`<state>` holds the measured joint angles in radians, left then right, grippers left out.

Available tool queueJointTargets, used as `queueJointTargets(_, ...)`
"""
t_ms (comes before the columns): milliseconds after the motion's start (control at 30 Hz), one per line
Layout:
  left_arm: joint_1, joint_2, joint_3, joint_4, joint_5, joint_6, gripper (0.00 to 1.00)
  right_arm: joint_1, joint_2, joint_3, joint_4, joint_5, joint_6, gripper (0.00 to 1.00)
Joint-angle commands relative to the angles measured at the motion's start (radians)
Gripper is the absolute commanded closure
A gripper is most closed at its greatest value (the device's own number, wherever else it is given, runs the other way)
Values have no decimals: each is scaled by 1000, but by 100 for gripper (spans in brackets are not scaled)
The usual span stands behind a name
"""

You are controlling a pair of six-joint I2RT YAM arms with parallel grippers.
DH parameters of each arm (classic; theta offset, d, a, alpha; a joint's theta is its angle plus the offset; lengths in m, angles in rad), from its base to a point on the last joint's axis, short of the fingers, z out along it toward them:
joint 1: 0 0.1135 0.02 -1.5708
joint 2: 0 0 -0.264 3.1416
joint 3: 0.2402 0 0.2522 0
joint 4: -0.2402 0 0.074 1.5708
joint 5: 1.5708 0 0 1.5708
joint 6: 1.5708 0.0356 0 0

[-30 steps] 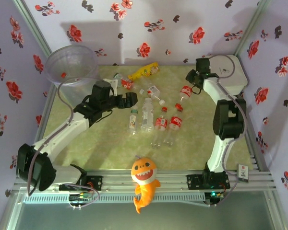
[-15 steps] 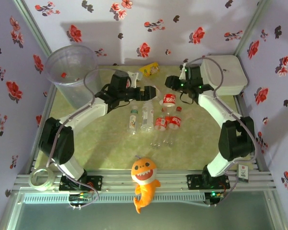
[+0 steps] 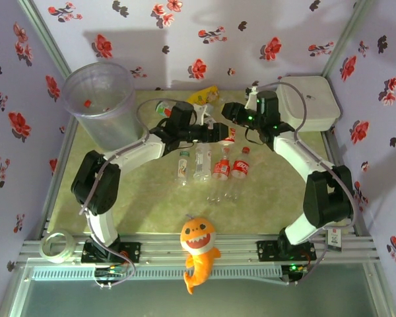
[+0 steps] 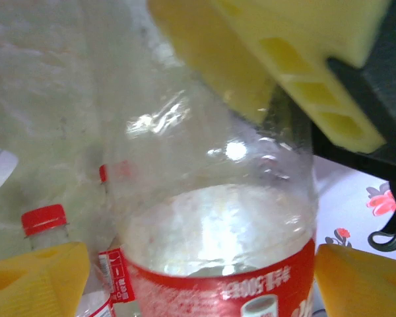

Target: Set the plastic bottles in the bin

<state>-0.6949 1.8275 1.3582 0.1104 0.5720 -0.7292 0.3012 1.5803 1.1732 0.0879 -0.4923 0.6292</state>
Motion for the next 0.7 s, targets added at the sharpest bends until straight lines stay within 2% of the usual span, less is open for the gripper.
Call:
queueJointTargets(0,-18,28,39,69,40,-41,19,9,-6,-19,88,-52,50,70)
queueJointTargets(100,-18,29,38,62,40,-39,32,11,-5,-27,104,-54,57,70)
queueJointTargets(267,-19,33,39,55,39,-35,43,10,-4,-17,85,-57,50,66)
queueJointTargets(333,-17,33,39,53,39,-34,47,11,-9,-12,72,-53,41,56)
queueJointTargets(433,-7,29,35,45,40,-29,50,6,-23,2,26,-39,15,29)
queueJointTargets(500,2,20,33,37,35,-25,51,-7,-40,9,-14,-28,-3,15)
queueJointTargets(600,14,4,37,7,25,-4,52,-61,-87,-7,-54,-19,6,2)
queueJointTargets(667,17,-6,52,-32,12,27,53,-108,-132,-36,-60,-11,27,1)
